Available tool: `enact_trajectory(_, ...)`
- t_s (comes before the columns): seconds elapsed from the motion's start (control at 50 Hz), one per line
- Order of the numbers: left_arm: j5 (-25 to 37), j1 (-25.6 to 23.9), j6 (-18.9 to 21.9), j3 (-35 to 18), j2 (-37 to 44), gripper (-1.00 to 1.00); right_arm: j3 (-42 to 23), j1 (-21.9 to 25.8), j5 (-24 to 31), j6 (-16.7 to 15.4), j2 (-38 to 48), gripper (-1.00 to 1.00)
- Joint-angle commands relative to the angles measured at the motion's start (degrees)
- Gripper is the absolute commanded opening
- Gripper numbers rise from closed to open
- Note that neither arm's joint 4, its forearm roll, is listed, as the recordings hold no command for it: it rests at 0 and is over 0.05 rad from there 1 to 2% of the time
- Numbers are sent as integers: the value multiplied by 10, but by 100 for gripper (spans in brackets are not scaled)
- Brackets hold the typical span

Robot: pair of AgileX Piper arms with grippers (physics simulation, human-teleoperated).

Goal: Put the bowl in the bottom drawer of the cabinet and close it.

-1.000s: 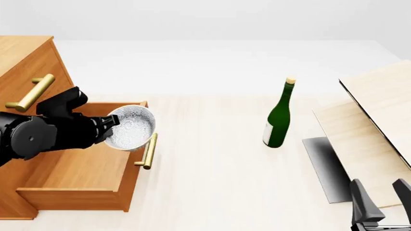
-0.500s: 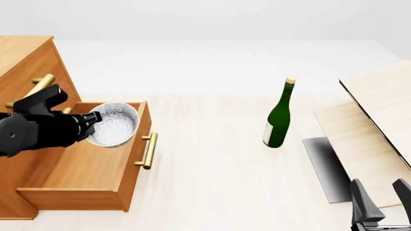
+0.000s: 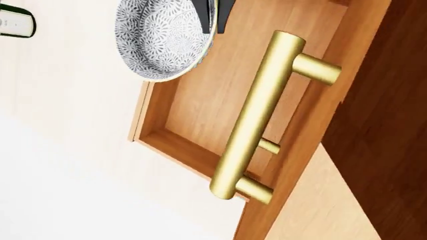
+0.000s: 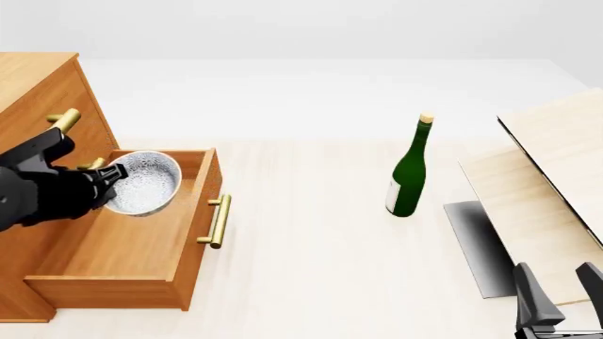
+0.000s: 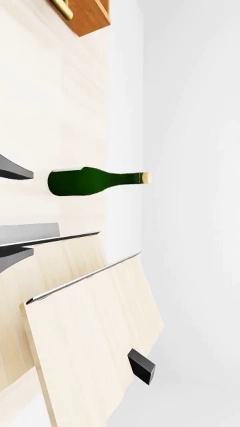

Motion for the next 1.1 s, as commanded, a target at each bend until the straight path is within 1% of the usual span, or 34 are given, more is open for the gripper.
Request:
enact_trajectory(0.02,-13,42,6,21,-2,-100,0,0,0,0,0,100)
enact_trajectory(0.12,-22,49,6,26,5,-100,0,0,0,0,0,100)
enact_trajectory(0.24,-38,55,0,38,13,-100,0,0,0,0,0,100)
enact_trajectory(0.26,-41,53,-7,43,14,-100,0,0,0,0,0,100)
enact_trajectory(0.36,-58,61,-7,54,24,-100,0,0,0,0,0,100)
enact_trajectory(0.38,-63,57,-16,61,25,-100,0,0,0,0,0,100)
enact_trajectory(0.6,-89,62,-17,73,50,-100,0,0,0,0,0,100)
enact_trajectory(0.62,-93,58,-23,77,51,-100,0,0,0,0,0,100)
enact_trajectory(0.94,-120,73,-14,81,86,-100,0,0,0,0,0,100)
enact_trajectory(1.1,-137,70,-18,92,103,-100,0,0,0,0,0,100)
